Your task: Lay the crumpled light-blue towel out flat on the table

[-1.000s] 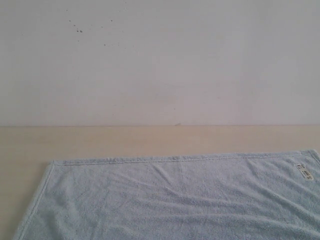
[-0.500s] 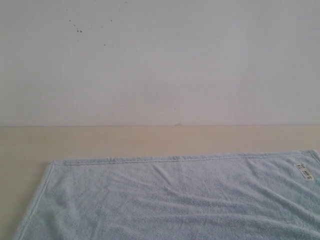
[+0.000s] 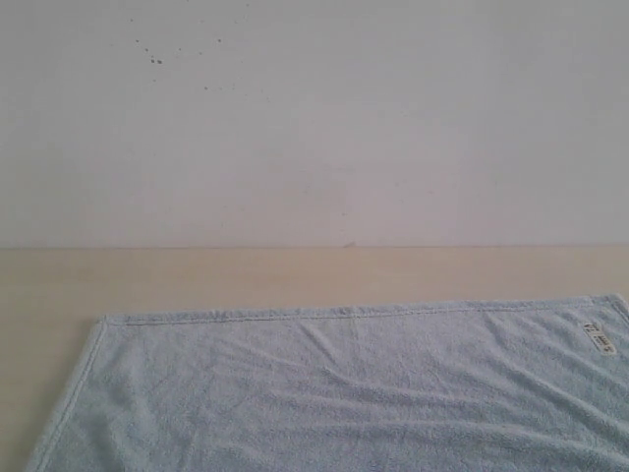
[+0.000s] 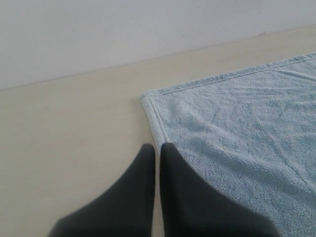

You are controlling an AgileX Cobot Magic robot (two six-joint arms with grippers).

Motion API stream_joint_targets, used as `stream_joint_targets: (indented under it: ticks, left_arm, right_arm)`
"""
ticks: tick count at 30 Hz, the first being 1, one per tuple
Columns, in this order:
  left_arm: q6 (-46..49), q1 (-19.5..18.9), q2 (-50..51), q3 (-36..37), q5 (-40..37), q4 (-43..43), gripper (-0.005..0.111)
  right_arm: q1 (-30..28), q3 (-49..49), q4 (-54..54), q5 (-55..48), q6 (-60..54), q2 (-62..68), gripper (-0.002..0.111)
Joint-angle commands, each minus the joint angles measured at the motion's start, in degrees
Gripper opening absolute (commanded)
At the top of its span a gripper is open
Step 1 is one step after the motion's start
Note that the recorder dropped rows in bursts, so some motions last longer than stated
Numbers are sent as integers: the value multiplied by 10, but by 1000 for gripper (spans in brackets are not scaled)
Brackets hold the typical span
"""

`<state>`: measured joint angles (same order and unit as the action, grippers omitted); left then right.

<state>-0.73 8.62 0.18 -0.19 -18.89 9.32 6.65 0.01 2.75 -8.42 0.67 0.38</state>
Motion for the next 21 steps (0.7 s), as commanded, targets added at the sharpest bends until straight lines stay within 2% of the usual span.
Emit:
stream_joint_targets:
  ticks: [1, 21]
  left_arm:
    - [2, 0, -2, 2, 7, -6, 4]
    - [2, 0, -2, 2, 16, -4, 4]
  right_arm:
    - [-4, 0, 1, 0, 4, -4, 0]
    - [-4, 0, 1, 0, 5, -4, 0]
